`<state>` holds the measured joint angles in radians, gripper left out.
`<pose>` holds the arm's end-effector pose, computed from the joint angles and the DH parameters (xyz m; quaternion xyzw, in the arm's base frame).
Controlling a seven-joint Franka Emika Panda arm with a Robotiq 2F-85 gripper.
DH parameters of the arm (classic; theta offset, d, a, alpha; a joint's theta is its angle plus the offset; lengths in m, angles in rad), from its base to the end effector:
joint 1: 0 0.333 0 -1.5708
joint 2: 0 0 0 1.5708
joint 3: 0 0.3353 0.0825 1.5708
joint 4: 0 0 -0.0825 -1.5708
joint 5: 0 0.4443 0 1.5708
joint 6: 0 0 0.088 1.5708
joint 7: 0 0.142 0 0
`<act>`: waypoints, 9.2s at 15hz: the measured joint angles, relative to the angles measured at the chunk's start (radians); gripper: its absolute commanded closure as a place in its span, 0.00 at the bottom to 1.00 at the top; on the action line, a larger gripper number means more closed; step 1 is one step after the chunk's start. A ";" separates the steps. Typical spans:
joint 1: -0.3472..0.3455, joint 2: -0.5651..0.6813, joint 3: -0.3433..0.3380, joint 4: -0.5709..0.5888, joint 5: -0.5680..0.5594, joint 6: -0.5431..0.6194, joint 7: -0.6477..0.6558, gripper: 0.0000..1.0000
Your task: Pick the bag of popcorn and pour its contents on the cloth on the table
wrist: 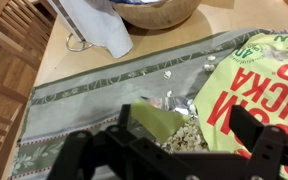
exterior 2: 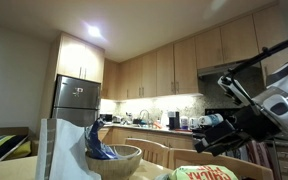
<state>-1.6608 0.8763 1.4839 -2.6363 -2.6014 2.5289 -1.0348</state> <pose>0.4619 0.0495 0.1992 0.0973 0.8854 0.0829 0.4468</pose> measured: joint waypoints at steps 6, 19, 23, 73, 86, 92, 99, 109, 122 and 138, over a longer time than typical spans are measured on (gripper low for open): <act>-0.001 0.020 -0.012 0.001 0.000 0.000 -0.005 0.00; 0.015 0.047 -0.123 0.049 0.002 0.226 0.236 0.00; 0.003 0.056 -0.101 0.041 0.002 0.105 0.230 0.00; 1.331 -0.516 -1.013 -0.067 0.169 -0.336 0.894 0.00; 1.594 -0.516 -1.242 -0.067 0.186 -0.378 0.959 0.00; 1.644 -0.512 -1.298 -0.064 0.180 -0.378 0.961 0.35; 1.642 -0.511 -1.337 -0.049 0.095 -0.338 1.032 0.88; 1.642 -0.590 -1.255 -0.002 -0.005 -0.060 1.317 1.00; 1.663 -0.657 -1.204 0.023 -0.004 0.040 1.661 0.99; 1.678 -0.654 -1.118 0.123 -0.003 0.137 1.871 1.00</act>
<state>0.0176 0.2225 0.3663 -2.5133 -2.6044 2.6662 0.8367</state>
